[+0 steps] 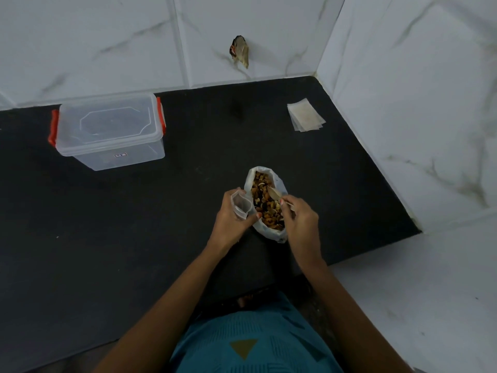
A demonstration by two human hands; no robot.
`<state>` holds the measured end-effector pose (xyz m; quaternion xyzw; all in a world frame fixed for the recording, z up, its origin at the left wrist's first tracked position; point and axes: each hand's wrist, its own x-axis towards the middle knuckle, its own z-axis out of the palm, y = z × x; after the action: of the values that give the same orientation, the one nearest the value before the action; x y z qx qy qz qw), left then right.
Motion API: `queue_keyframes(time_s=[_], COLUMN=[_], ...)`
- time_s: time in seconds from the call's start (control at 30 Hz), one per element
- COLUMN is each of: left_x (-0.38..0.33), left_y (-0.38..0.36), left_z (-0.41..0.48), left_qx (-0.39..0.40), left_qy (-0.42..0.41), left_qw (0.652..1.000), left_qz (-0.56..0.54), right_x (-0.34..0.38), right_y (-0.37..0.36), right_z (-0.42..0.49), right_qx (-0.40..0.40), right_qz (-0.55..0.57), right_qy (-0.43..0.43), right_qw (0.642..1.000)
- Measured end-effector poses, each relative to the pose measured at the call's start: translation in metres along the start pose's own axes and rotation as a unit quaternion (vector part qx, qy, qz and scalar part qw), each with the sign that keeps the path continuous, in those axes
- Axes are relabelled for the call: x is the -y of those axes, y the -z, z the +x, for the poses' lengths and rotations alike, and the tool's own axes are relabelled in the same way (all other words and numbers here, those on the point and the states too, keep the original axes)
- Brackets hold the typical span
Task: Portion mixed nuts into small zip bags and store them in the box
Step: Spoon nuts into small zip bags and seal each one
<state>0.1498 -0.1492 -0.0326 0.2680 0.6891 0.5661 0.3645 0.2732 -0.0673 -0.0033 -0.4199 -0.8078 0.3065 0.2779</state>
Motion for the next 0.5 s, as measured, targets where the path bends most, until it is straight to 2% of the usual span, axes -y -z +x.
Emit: queue_keyframes(time_s=[0.17, 0.33, 0.5], left_x=[-0.003, -0.003, -0.004], left_y=[-0.001, -0.001, 0.001], left_z=[0.002, 0.003, 0.003], left_qx=[0.013, 0.008, 0.017], left_qy=[0.018, 0.020, 0.025], left_qw=[1.000, 1.000, 0.999], left_qz=[-0.001, -0.003, -0.022], right_x=[-0.002, -0.003, -0.003], right_y=[-0.006, -0.011, -0.001], right_z=[0.008, 0.010, 0.017], right_qx=[-0.013, 0.011, -0.022], right_qz=[0.012, 0.006, 0.137], right_qy=[-0.008, 0.002, -0.121], right_qw=[1.000, 1.000, 0.983])
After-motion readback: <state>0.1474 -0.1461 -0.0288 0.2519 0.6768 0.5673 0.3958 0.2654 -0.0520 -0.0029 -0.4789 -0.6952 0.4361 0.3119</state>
